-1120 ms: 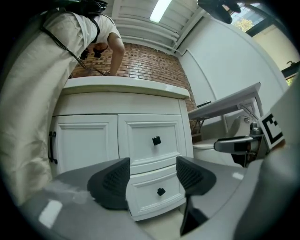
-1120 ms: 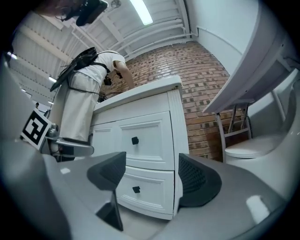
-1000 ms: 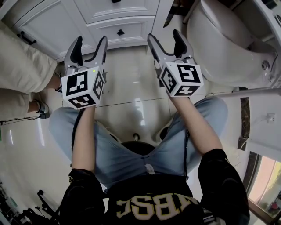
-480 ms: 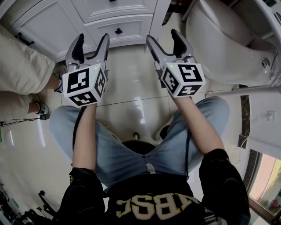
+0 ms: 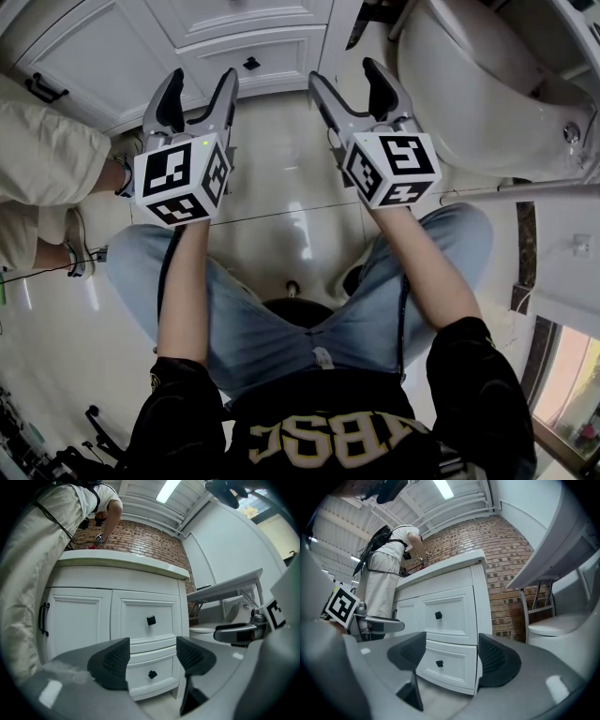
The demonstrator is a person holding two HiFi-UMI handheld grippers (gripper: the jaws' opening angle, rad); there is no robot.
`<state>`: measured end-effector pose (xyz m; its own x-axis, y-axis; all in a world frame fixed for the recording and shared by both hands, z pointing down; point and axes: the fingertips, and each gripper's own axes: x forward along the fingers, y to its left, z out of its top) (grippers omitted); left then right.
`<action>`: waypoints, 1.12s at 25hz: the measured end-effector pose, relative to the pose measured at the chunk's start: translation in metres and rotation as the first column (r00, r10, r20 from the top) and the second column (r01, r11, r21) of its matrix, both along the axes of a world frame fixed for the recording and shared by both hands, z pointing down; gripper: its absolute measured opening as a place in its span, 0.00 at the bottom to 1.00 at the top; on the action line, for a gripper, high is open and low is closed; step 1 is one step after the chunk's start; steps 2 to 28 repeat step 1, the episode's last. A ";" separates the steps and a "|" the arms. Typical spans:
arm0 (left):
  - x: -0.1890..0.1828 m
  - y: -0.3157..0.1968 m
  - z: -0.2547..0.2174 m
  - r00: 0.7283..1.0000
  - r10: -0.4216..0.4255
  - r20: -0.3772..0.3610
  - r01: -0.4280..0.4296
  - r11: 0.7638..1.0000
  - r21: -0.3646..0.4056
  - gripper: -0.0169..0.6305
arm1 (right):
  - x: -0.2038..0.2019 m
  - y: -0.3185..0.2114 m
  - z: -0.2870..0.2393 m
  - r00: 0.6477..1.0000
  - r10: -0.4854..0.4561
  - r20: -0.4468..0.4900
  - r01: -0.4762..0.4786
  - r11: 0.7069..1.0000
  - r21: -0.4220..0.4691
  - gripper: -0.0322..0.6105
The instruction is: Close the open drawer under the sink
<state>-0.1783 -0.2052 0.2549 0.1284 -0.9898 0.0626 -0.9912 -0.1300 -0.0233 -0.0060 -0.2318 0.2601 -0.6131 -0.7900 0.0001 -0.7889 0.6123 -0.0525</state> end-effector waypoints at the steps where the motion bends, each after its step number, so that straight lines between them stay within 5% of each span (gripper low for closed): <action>1: 0.001 -0.001 0.000 1.000 0.003 -0.004 -0.003 1.000 -0.001 0.51 | 0.000 0.000 0.000 1.000 -0.001 0.001 0.001 1.000 0.000 0.58; 28: 0.001 -0.001 0.000 1.000 0.003 -0.004 -0.003 1.000 -0.001 0.51 | 0.000 0.000 0.000 1.000 -0.001 0.001 0.001 1.000 0.000 0.58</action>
